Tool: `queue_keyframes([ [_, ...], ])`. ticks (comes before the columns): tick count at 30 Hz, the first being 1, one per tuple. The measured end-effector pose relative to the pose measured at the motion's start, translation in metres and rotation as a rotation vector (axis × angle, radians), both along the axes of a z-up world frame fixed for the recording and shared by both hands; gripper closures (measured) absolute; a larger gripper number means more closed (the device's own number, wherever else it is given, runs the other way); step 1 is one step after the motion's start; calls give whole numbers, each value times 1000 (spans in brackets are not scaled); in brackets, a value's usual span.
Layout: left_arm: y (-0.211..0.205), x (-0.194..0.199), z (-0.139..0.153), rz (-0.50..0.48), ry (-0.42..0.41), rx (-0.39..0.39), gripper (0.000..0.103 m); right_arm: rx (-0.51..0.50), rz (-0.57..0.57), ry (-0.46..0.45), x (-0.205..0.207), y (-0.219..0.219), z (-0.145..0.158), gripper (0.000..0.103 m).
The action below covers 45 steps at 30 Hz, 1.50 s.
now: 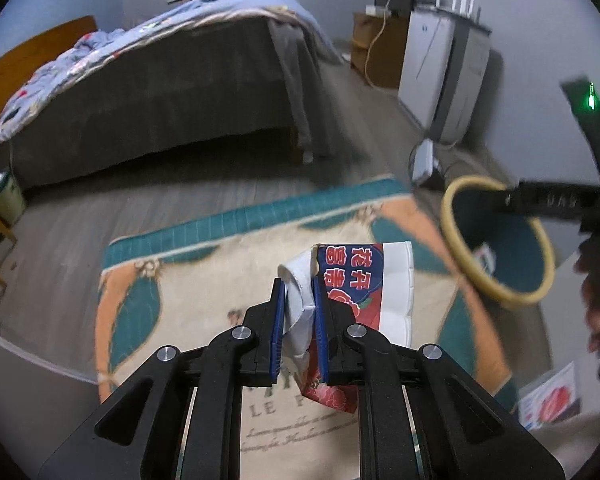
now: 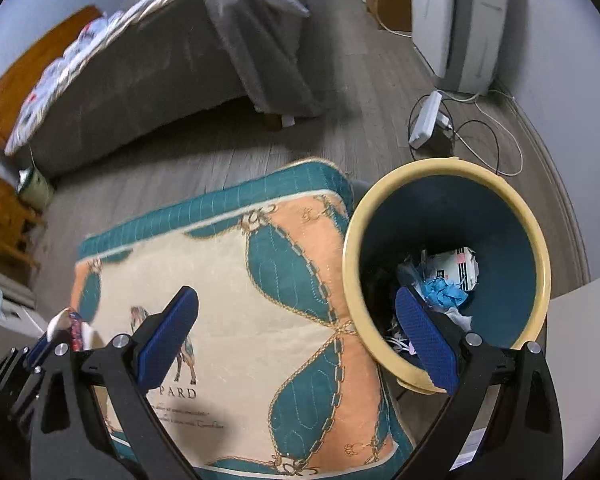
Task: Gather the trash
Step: 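Carry the paper cup over the bin and open the left tool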
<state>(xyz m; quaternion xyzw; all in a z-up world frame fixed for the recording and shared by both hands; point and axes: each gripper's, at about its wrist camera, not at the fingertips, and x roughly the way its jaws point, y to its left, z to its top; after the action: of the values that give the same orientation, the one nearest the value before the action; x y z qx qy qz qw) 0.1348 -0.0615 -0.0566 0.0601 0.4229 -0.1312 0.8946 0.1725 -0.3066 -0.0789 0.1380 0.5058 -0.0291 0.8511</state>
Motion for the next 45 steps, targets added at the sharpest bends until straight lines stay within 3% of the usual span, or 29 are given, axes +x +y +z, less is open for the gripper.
queue_keyframes([
  [5,-30,-1,3,-56,-25,39,88,-72,-34,-58,-5,-34,21,6],
  [13,-105,-4,-9,-175,8,3,88,-217,-99,-53,-9,-107,21,6],
  [20,-190,-4,-39,-308,59,3,88,-171,-174,-19,-13,-158,2,6],
  [32,-263,33,-68,-344,83,44,87,-194,-216,-14,-14,-187,-11,6],
  [34,-267,41,-71,-339,91,33,82,-190,-228,-11,-14,-191,-13,6],
  [36,-267,46,-72,-328,89,18,61,-181,-231,-6,-13,-193,-15,6],
  [38,-268,45,-68,-330,66,4,50,-190,-228,-5,-12,-192,-16,6],
  [43,-259,41,-65,-322,48,-4,36,-204,-223,1,-12,-192,-16,6],
  [45,-251,39,-60,-307,41,-32,21,-209,-221,-1,-13,-191,-14,6],
])
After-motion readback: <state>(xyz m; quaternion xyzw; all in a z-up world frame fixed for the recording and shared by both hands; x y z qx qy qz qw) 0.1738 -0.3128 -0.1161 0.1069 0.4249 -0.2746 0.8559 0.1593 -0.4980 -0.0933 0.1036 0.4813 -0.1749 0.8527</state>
